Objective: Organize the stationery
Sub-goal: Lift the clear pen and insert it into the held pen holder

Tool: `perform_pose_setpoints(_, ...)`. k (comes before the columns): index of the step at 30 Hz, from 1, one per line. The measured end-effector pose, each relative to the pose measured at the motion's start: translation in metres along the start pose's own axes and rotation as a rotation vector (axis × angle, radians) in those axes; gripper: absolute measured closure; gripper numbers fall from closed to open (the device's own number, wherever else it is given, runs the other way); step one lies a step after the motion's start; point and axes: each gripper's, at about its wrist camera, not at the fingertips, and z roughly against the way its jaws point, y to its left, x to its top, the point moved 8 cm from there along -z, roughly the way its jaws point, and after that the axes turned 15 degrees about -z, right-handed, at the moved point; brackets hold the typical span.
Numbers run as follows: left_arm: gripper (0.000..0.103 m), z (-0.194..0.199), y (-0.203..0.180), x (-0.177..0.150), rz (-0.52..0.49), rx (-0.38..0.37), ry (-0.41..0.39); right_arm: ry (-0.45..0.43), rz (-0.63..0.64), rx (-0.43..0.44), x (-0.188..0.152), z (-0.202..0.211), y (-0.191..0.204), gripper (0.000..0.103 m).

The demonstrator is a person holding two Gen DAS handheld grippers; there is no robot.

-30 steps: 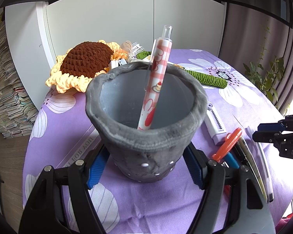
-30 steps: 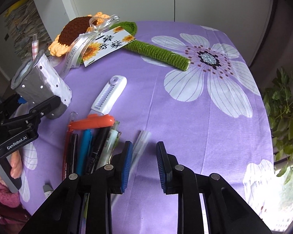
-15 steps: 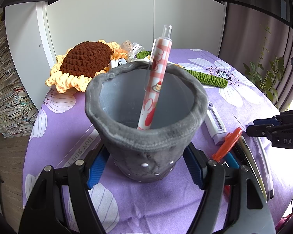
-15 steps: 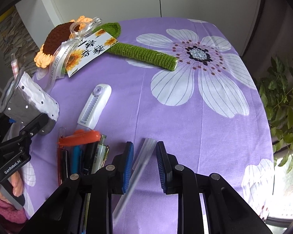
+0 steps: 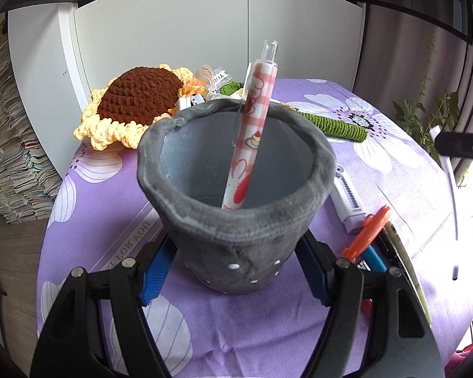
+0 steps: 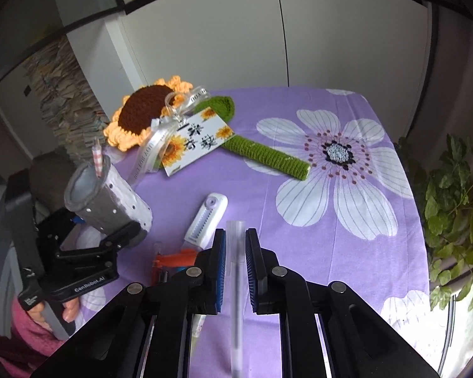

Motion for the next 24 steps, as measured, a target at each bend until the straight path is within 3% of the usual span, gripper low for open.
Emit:
perform_pose_setpoints(12, 0.031, 0.000, 0.000, 0.000, -0.001, 0.000, 0.000, -0.231, 0.060, 0.237, 0.043, 0.065, 0.063, 0.090)
perform_pose_setpoints(18, 0.031, -0.001, 0.003, -0.001, 0.000, -0.001, 0.000, -0.291, 0.085, 0.428, 0.066, 0.055, 0.123, 0.090)
perform_pose_setpoints(24, 0.031, 0.000, 0.003, -0.002, 0.001, -0.002, 0.001, -0.331, 0.068, 0.540, 0.081, 0.031, 0.155, 0.090)
